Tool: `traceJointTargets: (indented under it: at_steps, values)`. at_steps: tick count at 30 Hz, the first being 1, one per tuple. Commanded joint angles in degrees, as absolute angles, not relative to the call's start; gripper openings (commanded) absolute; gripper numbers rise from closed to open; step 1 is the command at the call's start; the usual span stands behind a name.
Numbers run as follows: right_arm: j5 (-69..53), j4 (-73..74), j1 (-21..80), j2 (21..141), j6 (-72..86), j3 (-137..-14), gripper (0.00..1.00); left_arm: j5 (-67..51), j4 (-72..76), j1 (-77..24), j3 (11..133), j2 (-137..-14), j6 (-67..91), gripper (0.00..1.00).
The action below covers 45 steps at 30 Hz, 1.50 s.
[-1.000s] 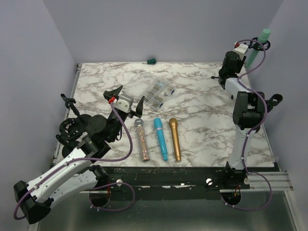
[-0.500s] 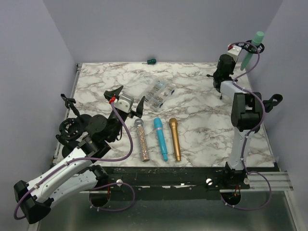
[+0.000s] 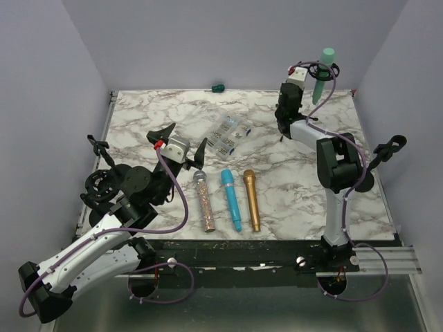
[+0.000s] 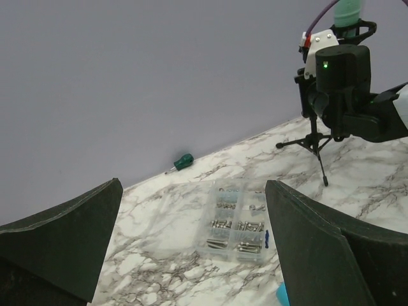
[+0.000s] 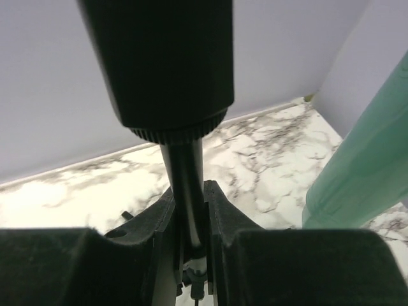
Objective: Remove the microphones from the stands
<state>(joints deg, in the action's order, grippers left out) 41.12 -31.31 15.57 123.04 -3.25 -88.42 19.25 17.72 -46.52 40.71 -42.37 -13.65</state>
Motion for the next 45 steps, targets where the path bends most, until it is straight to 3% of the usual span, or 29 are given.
traceJointTargets:
  at_steps: [1, 23, 32, 39, 45]
  values:
    - [42.6, -30.0, 20.5, 124.6, -4.9, -89.8, 0.23, 18.5, 18.7, -46.7, 41.3, -41.4, -13.5, 0.99]
    - [45.2, -23.5, 23.4, 118.8, -1.4, -87.5, 0.61, 18.8, 18.8, -46.6, 41.3, -40.3, -13.8, 0.98]
    - [40.2, -13.2, 23.4, 107.0, 8.6, -81.4, 0.82, 18.5, 18.7, -46.6, 41.4, -40.7, -13.6, 0.98]
    - [34.6, -9.9, 22.5, 92.4, 9.9, -78.0, 0.86, 18.0, 18.5, -46.6, 41.5, -40.8, -13.0, 0.99]
    - [27.2, 1.8, 15.1, 94.6, 12.5, -91.2, 0.90, 18.0, 18.3, -46.6, 41.6, -40.8, -13.0, 0.99]
